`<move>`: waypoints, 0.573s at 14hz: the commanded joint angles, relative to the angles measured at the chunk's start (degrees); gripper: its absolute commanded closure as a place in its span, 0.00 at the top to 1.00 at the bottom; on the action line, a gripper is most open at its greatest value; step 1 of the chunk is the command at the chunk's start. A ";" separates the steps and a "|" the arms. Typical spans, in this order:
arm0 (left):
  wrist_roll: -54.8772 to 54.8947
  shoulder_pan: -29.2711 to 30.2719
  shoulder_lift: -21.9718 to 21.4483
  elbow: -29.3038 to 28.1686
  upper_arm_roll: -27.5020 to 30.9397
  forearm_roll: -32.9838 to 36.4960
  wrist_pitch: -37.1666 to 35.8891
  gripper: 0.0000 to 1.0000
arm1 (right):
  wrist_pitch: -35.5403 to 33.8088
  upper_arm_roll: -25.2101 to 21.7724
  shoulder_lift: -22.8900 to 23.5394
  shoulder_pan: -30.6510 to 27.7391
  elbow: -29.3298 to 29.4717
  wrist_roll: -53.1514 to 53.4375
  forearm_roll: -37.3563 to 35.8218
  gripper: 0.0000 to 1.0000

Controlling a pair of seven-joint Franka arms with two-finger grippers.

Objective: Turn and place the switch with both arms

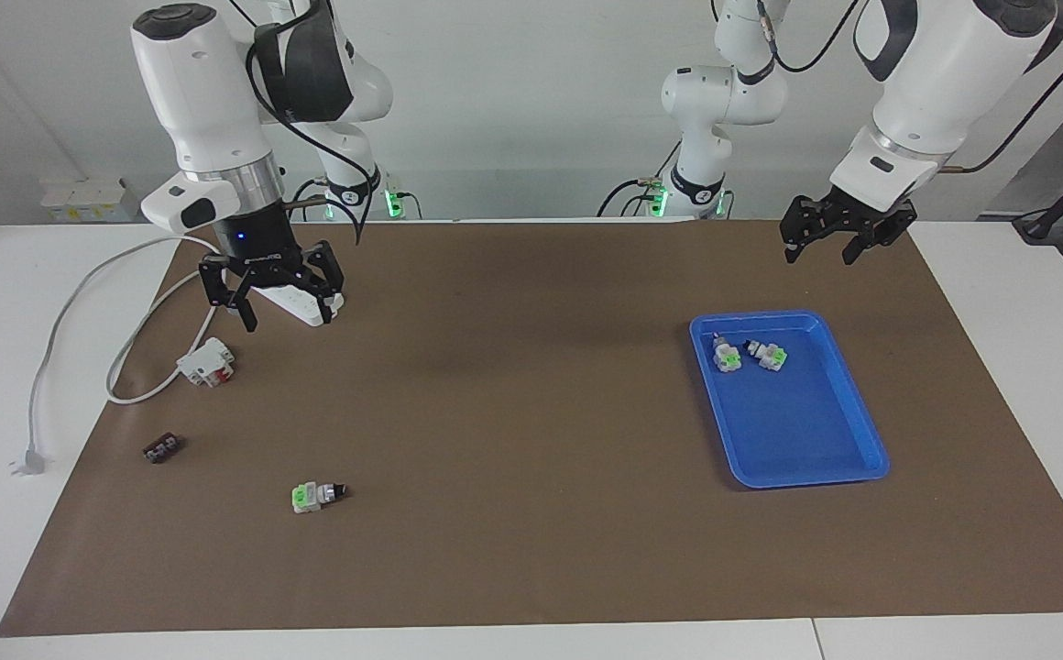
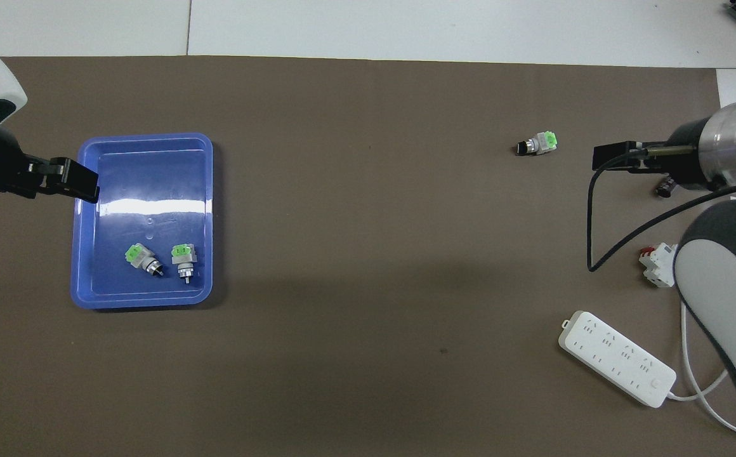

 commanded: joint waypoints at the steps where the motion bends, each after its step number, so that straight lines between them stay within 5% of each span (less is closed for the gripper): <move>1: 0.93 0.00 -0.22 -0.56 0.13 1.18 1.14 0.83 | -7.54 -0.52 -0.15 0.87 3.95 4.64 -2.66 1.00; 3: 0.93 0.00 -0.57 -1.70 0.13 1.10 2.36 1.00 | -11.77 -1.83 -0.33 2.27 5.54 4.73 -2.40 1.00; 8: 0.93 0.09 -2.77 -7.15 0.22 1.18 6.59 1.00 | -14.60 -2.89 -1.12 2.54 5.55 4.29 0.31 1.00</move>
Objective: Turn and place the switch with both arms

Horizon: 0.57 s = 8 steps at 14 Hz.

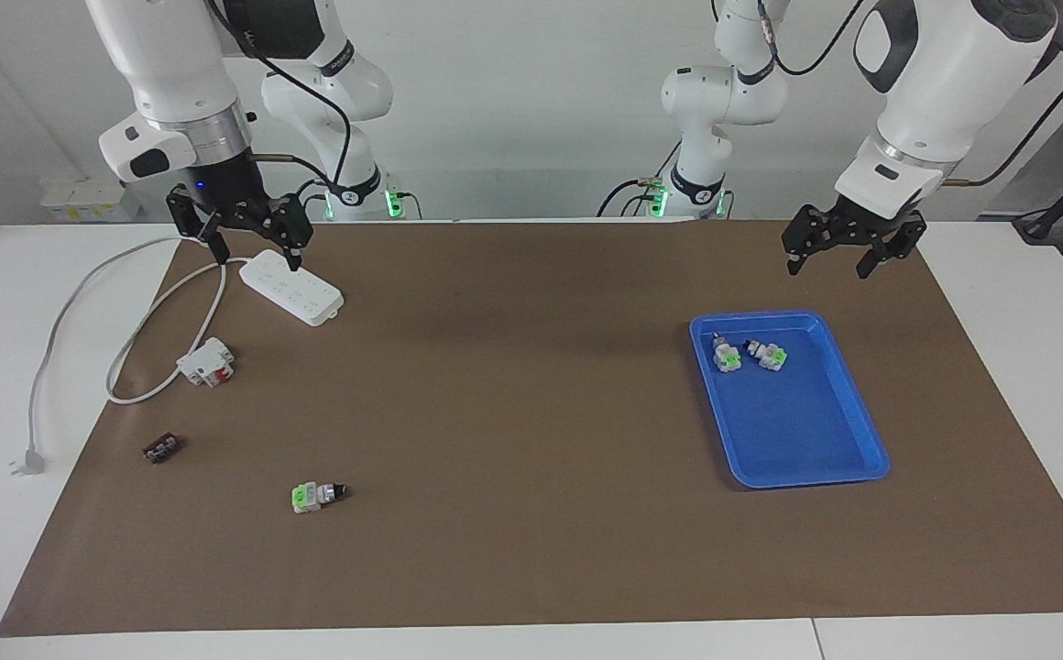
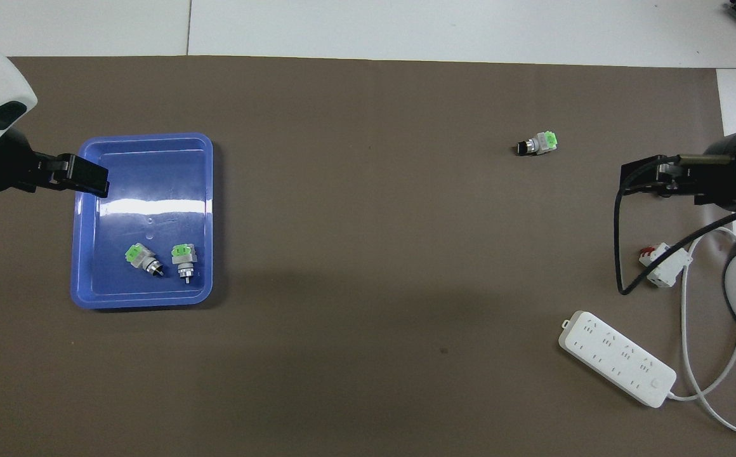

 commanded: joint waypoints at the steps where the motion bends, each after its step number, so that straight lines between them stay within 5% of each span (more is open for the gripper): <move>1: 0.78 0.09 -2.43 -3.58 0.07 1.35 2.06 1.00 | -1.91 -0.69 -0.23 0.27 0.26 0.85 2.92 1.00; 8: 1.04 0.17 -2.51 -3.85 0.07 2.94 2.23 1.00 | -4.45 -1.48 -2.25 0.27 -2.46 -7.31 2.23 1.00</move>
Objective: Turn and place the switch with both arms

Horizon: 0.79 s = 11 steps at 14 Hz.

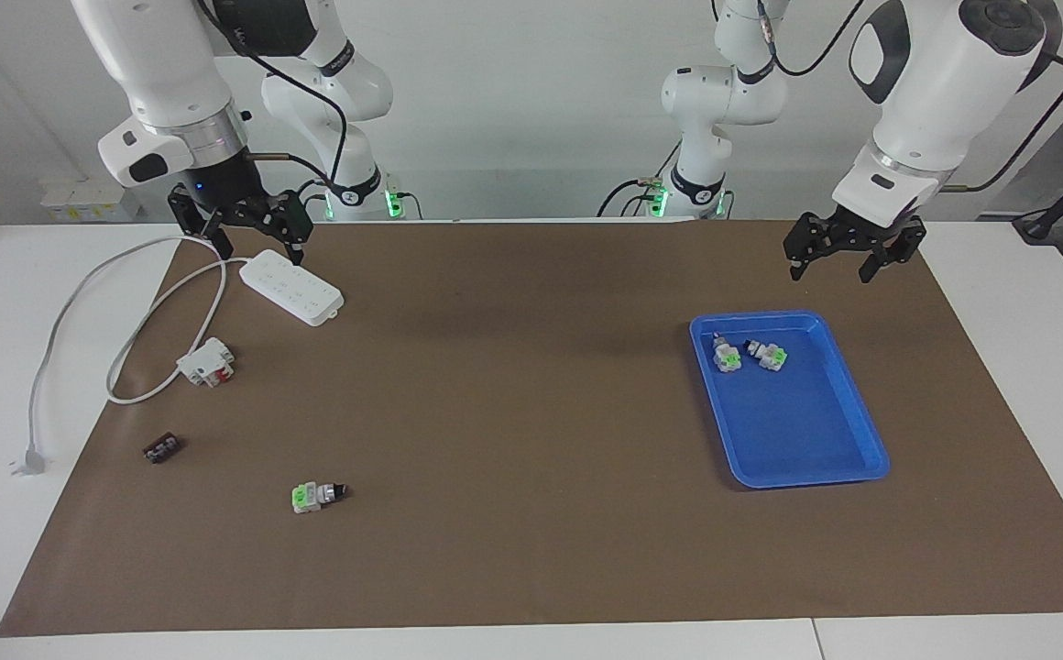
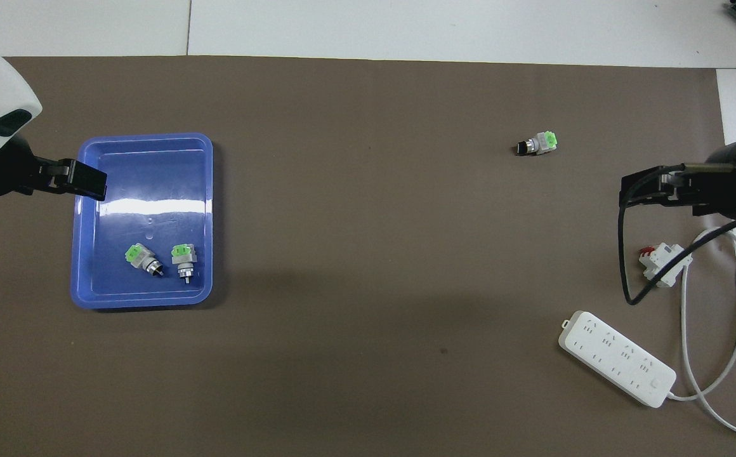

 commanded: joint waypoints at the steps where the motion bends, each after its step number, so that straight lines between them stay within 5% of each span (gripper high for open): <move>1: 0.79 0.17 -1.88 -2.37 0.02 1.19 1.24 1.00 | -0.97 -0.67 -2.12 0.27 -2.41 -3.36 0.23 1.00; 11: 0.97 1.66 -1.88 -2.37 0.10 0.93 2.47 1.00 | -1.31 -0.67 -1.68 0.36 -1.71 -2.92 -0.56 1.00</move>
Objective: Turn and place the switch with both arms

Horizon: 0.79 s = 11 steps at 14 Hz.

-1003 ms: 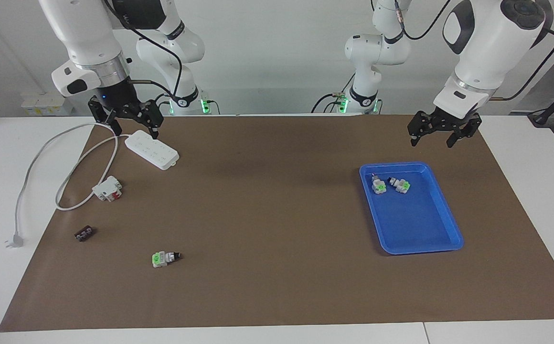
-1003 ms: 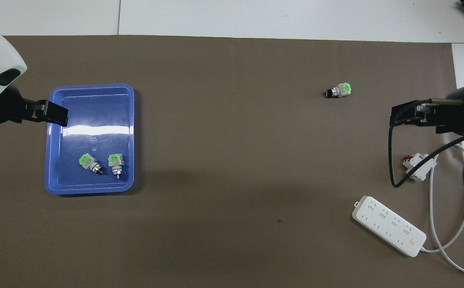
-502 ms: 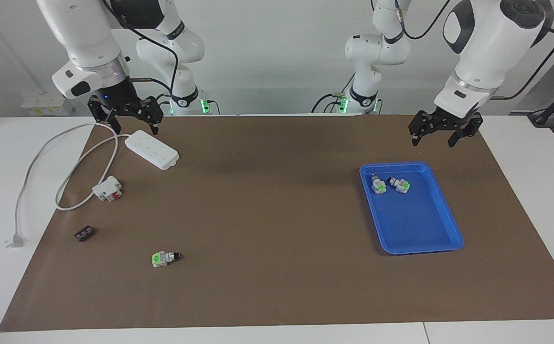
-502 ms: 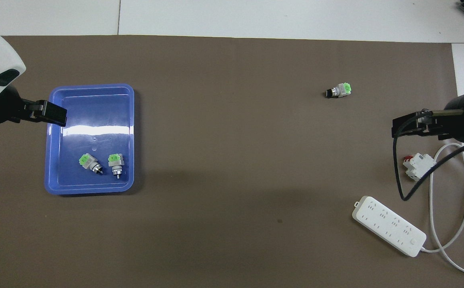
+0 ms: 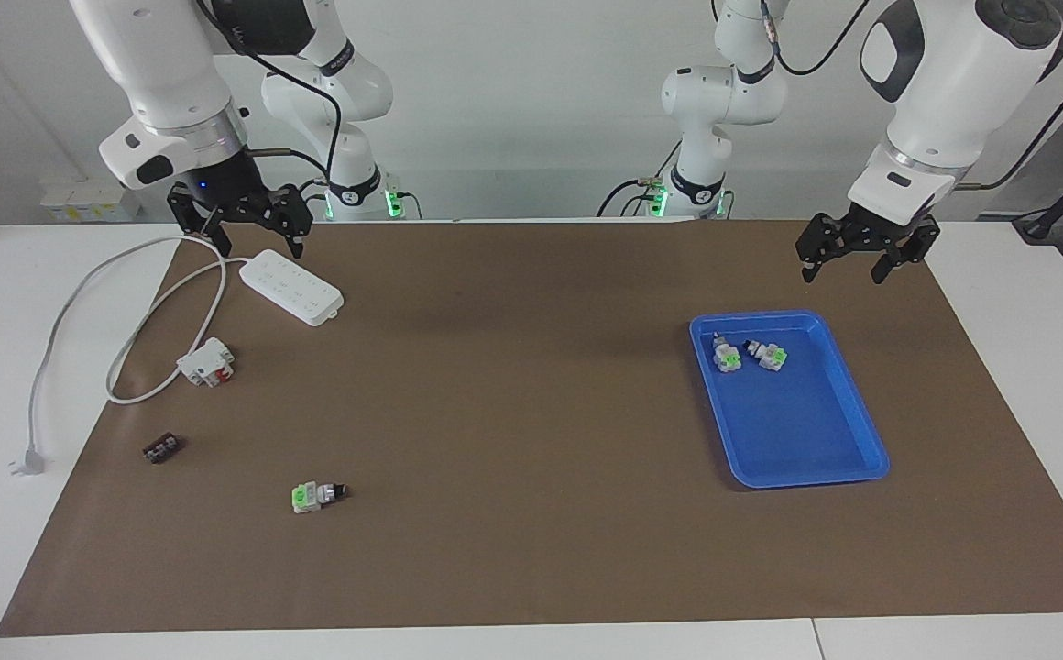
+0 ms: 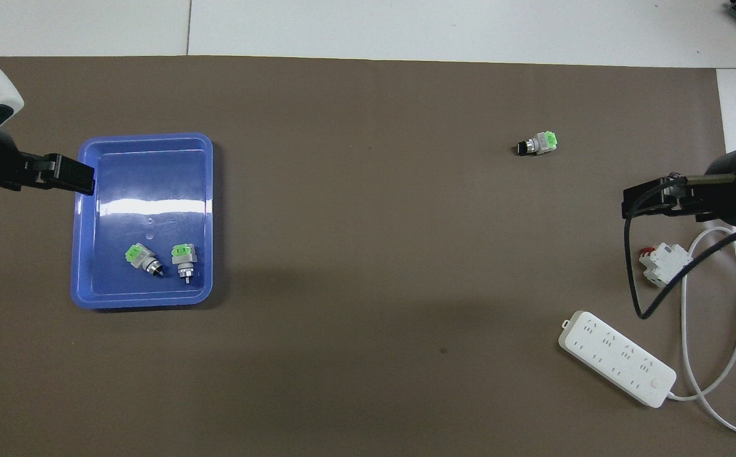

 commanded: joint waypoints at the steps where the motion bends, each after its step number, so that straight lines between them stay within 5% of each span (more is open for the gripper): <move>1: 0.77 1.38 -1.63 -2.38 -0.33 0.88 1.27 1.00 | -0.98 -0.42 -1.28 0.27 -1.18 0.61 -0.39 1.00; 5: 0.78 11.20 -1.36 -2.64 -9.10 0.62 1.53 1.00 | -0.72 -0.42 -1.63 -0.08 -1.79 1.06 0.23 1.00; 11: 0.60 11.41 -1.71 -2.73 -9.74 0.71 1.36 1.00 | -0.72 -0.33 -1.81 0.01 -1.97 0.79 0.23 1.00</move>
